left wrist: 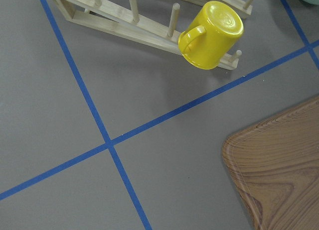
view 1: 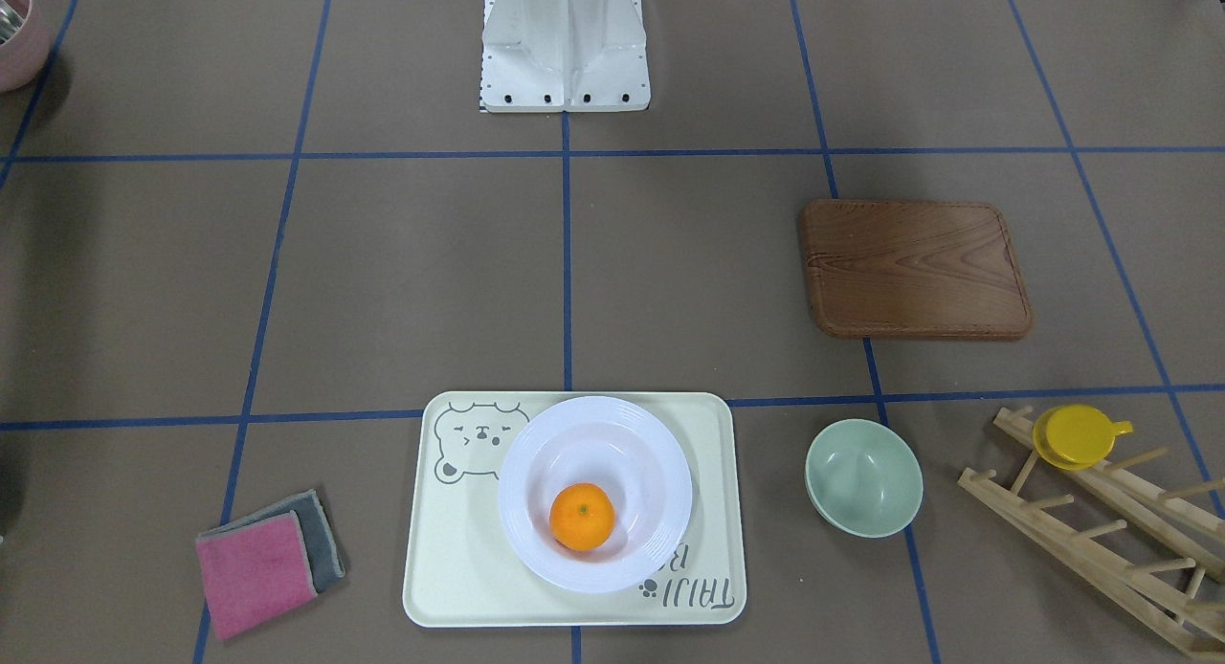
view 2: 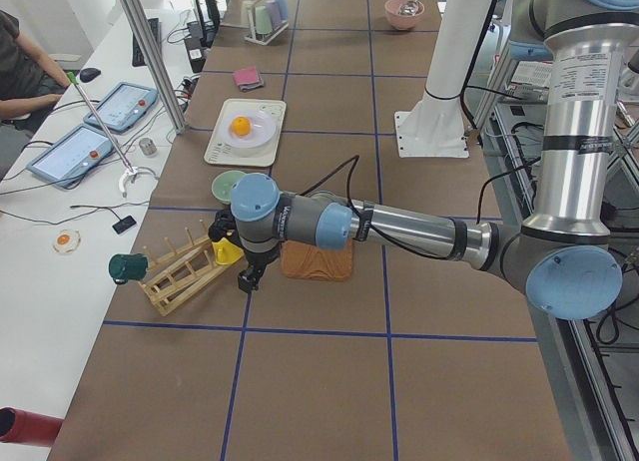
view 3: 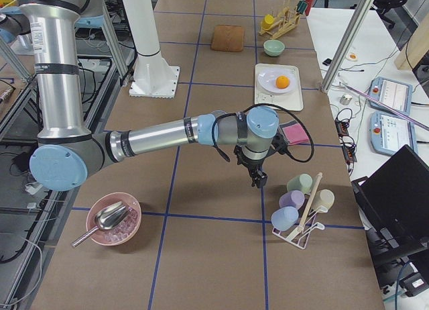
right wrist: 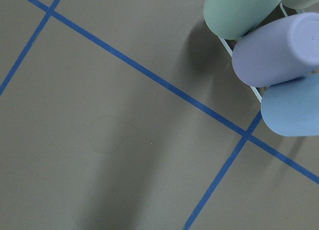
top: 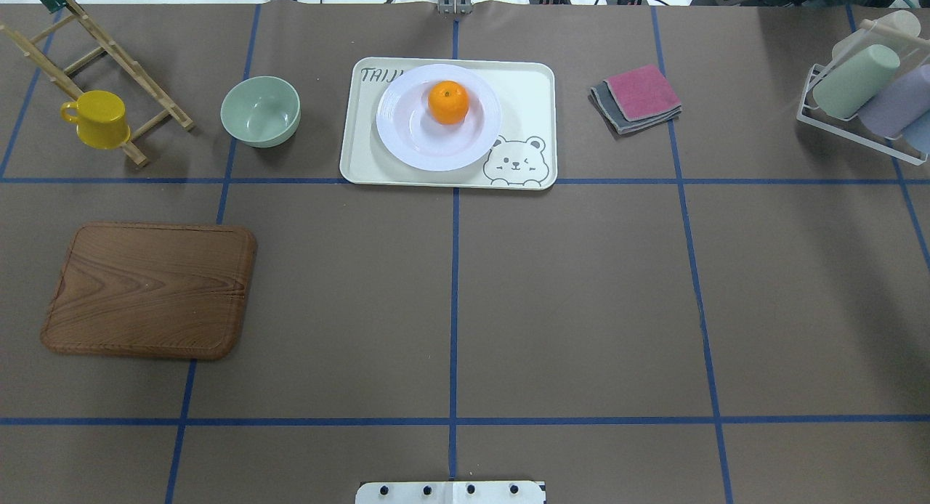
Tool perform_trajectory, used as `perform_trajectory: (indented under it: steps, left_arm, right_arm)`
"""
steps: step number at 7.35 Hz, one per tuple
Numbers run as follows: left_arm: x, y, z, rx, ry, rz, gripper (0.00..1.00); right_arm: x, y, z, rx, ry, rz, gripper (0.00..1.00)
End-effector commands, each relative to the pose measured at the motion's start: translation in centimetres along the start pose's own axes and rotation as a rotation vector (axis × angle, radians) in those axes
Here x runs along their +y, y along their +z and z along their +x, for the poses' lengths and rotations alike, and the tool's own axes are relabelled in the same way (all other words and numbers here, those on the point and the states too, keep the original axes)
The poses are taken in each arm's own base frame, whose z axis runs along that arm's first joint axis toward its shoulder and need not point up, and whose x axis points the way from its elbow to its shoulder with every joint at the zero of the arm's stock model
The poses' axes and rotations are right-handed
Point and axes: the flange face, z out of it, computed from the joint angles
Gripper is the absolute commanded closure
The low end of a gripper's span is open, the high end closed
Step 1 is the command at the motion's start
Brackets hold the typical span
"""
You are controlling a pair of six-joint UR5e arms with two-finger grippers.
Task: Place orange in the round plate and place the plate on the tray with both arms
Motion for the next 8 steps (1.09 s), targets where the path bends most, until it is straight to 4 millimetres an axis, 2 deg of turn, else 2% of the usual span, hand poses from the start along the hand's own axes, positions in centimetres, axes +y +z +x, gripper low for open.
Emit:
perform_trajectory:
  steps: [1, 4, 8]
  left_arm:
    - [-0.64, -0.57, 0.74, 0.002, 0.038, 0.033, 0.0]
    - [0.07, 0.11, 0.13, 0.004, 0.039, 0.03, 0.0]
    - [-0.13, -0.14, 0.37, 0.003, 0.041, 0.035, 0.0]
  right_arm:
    - [-2.92, 0.54, -0.5, 0.007, 0.038, -0.014, 0.0]
    - [-3.0, 0.82, -0.56, 0.002, 0.04, -0.017, 0.0]
    - [-3.08, 0.95, -0.69, -0.004, 0.049, -0.018, 0.0]
